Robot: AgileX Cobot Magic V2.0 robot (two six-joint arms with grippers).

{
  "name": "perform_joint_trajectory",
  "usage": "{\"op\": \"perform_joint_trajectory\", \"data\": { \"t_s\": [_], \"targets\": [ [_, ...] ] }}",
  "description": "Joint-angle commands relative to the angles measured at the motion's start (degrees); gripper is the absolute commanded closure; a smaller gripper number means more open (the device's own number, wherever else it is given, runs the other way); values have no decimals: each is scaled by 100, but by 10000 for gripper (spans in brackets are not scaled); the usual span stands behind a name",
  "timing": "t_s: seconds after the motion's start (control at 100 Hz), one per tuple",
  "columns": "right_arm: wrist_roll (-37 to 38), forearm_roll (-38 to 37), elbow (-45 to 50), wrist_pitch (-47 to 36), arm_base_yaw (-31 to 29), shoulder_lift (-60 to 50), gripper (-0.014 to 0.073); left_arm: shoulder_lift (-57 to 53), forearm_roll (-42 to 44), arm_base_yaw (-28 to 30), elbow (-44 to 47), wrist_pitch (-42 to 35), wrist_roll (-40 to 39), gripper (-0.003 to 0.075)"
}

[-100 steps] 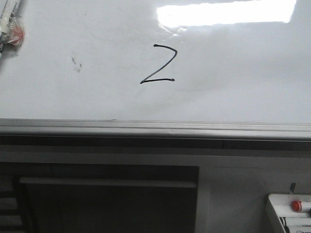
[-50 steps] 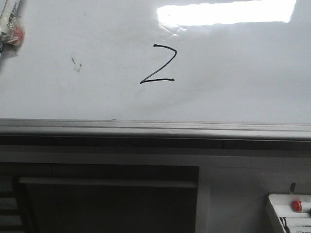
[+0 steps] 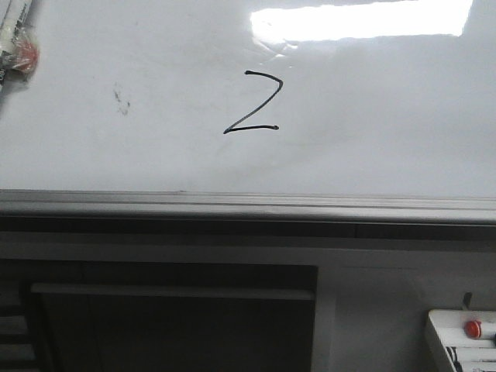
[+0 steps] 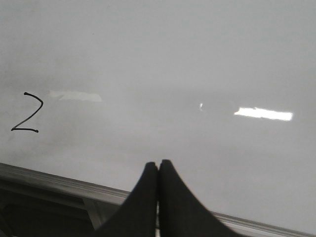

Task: Write number 2 on whiteboard

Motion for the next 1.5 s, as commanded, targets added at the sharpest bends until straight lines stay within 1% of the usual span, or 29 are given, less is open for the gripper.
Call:
{"op": "perform_joint_trajectory", "data": {
  "t_s": [0.0, 0.16, 0.29, 0.45, 0.59, 0.61, 0.62, 0.65, 0.68, 0.71, 0.81, 1.49],
  "targets": [
    [-40, -51, -137, -459, -32, 53, 666, -36, -66, 11, -154, -487, -45, 738],
    [-40, -51, -137, -459, -32, 53, 666, -882, -46, -3, 114, -512, -45, 738],
    [-40, -51, -137, -459, -32, 53, 666, -1851, 72, 92, 727, -607, -45, 738],
    [-40, -51, -137, -459, -32, 53, 666, -2765, 125, 414, 1814, -1237, -45, 738],
    [-40, -51, -137, -459, -32, 53, 666, -3390, -110, 577, 2609, -1799, -45, 738],
    [-40, -51, -137, -459, -32, 53, 666, -3450, -110, 580, 2624, -1749, -45, 738],
    [-40, -51, -137, -459, -32, 53, 666, -3511, -110, 590, 2605, -1552, -45, 738],
    [-40, -51, -137, -459, -32, 53, 666, -3640, -99, 594, 2567, -1340, -45, 738],
    [-40, -51, -137, -459, -32, 53, 666, -3760, -56, 594, 2567, -1327, -45, 738],
    [-40, -51, -137, -459, -32, 53, 666, -3754, -43, 594, 2596, -1461, -45, 738],
    [-40, -51, -137, -445, -32, 53, 666, -3750, -83, 594, 2596, -1537, -45, 738],
    [-40, -51, -109, -457, -32, 15, 666, -3739, -83, 594, 2596, -1538, -45, 738]
  ]
}}
